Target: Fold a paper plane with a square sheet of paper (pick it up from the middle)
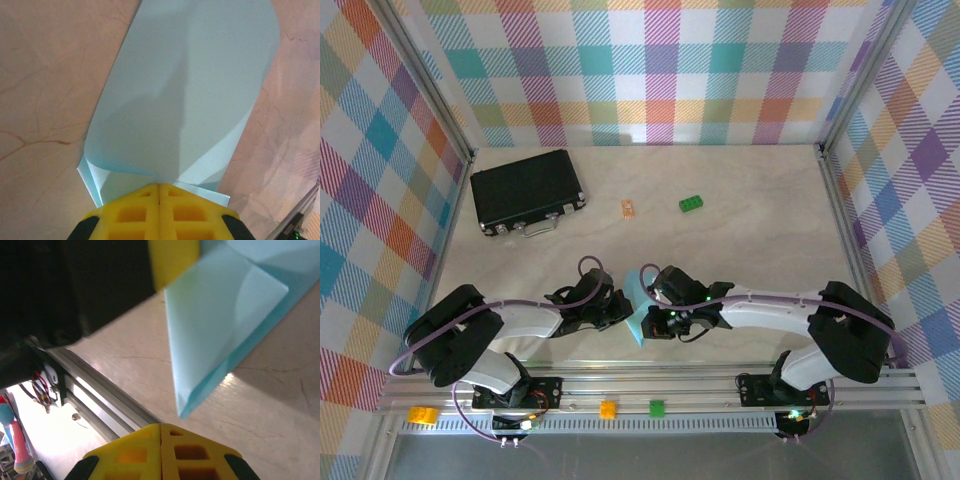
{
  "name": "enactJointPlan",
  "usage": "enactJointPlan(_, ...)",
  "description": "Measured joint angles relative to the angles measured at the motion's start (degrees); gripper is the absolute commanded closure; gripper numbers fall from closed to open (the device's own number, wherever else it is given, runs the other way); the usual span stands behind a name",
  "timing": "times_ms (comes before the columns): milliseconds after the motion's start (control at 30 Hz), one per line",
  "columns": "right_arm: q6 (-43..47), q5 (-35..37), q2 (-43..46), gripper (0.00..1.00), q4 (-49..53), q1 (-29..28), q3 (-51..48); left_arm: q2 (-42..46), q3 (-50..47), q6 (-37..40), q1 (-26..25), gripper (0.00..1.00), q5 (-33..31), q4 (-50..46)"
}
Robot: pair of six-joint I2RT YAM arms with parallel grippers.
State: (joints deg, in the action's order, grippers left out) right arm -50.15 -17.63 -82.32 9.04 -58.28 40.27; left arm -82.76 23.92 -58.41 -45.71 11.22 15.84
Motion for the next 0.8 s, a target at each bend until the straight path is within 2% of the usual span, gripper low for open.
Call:
enactJointPlan(200, -0.3, 0.7, -0.9, 0.91, -0.3, 0.1, 1.6, 3.4, -2.5, -5.0, -3.6, 1.00, -6.6, 0.0)
enactJointPlan(400, -2.7, -1.0, -6.6, 0.95, -4.1, 0.1, 1.9, 6.5, -4.0, -8.5, -5.7, 1.00, -11.3, -2.0)
enactJointPlan(567, -3.6, -1.2, -10.6, 0.97, -5.2, -1.1, 3.8, 6.9, -4.0, -9.3, -5.9, 1.00, -12.3, -2.7)
enactJointPlan(800, -4.5, -0.9, -11.6, 0.99, -6.5, -2.8, 6.6, 6.9, -4.0, -9.5, -6.0, 1.00, -12.4, -2.7)
